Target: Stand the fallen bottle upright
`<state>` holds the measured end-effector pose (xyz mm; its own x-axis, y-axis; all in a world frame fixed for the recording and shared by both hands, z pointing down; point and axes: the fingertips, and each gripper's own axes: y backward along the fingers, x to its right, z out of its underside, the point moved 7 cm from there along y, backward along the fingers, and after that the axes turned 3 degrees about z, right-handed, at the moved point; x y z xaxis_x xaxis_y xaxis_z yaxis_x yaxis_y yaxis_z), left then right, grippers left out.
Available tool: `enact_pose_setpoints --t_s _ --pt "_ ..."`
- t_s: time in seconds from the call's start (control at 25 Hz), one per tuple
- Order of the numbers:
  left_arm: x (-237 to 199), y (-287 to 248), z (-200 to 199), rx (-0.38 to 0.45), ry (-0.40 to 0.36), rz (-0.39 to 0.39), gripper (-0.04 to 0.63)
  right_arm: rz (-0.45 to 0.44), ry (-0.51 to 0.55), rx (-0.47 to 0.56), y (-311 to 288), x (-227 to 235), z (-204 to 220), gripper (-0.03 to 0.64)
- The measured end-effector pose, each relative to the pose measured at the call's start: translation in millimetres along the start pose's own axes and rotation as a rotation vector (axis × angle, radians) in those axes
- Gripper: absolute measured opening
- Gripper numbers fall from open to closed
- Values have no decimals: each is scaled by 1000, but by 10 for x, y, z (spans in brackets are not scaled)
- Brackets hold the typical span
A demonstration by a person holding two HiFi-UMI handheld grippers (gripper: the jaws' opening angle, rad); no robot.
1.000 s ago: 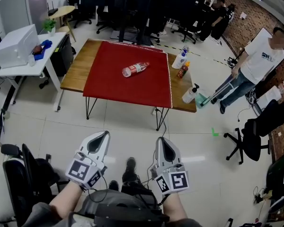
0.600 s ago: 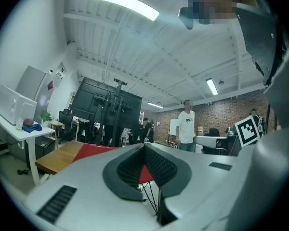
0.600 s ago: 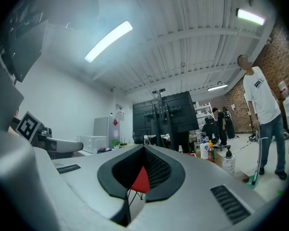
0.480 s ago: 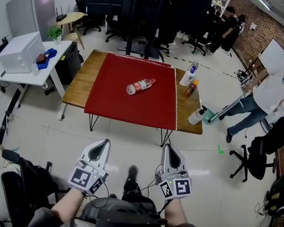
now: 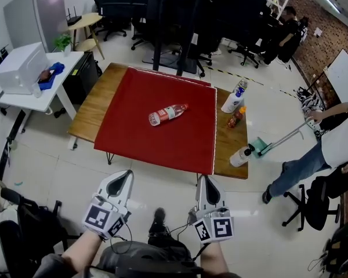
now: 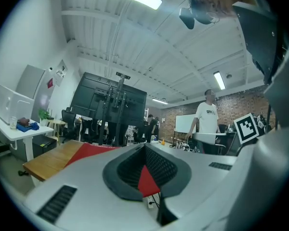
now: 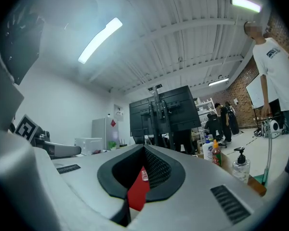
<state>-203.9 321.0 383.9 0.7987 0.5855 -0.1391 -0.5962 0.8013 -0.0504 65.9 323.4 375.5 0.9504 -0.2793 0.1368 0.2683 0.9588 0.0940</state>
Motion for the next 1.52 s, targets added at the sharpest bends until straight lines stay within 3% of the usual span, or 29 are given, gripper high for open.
enact_pose_setpoints --t_s 0.84,1.04,1.24,1.52 --pt "23 -1574 -176 0 -27 -65 28 -83 -22 5 -1184 1320 -133 14" --pt "-4 -1700 -276 2 -38 -70 28 -87 -37 6 -1286 1428 -152 14" --pt "-33 -1841 -315 -6 -116 -46 29 -91 -33 -3 -1409 1438 -132 14" --pt "-291 -2237 -199 -18 -98 -6 29 -50 -11 -19 -1660 1554 -71 14"
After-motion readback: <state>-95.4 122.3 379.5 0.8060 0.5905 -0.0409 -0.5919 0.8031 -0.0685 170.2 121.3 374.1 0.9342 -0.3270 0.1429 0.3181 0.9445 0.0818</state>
